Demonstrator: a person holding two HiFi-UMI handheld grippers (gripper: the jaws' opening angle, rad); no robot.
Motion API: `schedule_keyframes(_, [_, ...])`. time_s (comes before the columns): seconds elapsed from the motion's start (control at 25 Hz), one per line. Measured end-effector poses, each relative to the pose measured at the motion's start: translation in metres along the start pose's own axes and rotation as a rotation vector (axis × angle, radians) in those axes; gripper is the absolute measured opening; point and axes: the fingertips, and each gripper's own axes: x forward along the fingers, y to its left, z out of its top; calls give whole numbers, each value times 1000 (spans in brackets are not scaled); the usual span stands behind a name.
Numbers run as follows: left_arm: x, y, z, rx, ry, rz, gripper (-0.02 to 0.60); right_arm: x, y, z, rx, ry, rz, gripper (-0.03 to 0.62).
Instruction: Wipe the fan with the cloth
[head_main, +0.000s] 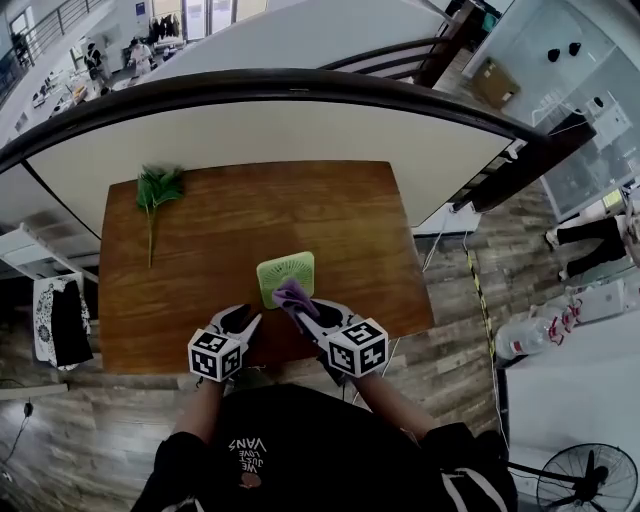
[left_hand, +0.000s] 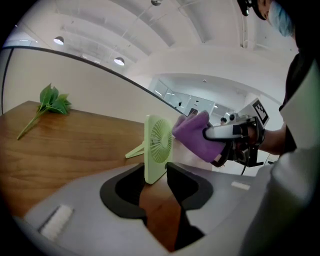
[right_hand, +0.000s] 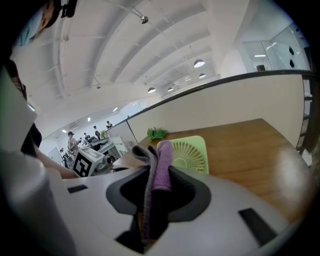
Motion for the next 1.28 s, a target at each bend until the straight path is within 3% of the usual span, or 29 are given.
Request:
schedule_keyframes(0.56, [47, 17, -7, 66, 105, -78, 126, 48, 13, 19, -131, 89, 38, 101])
schedule_keyframes(0.84, [57, 16, -6, 74, 97, -98, 84, 54, 4, 19, -113, 102, 16, 101])
schedule_keyframes(1.28, [58, 16, -4, 82, 114, -123, 78, 42, -30, 19, -80, 101, -47, 101])
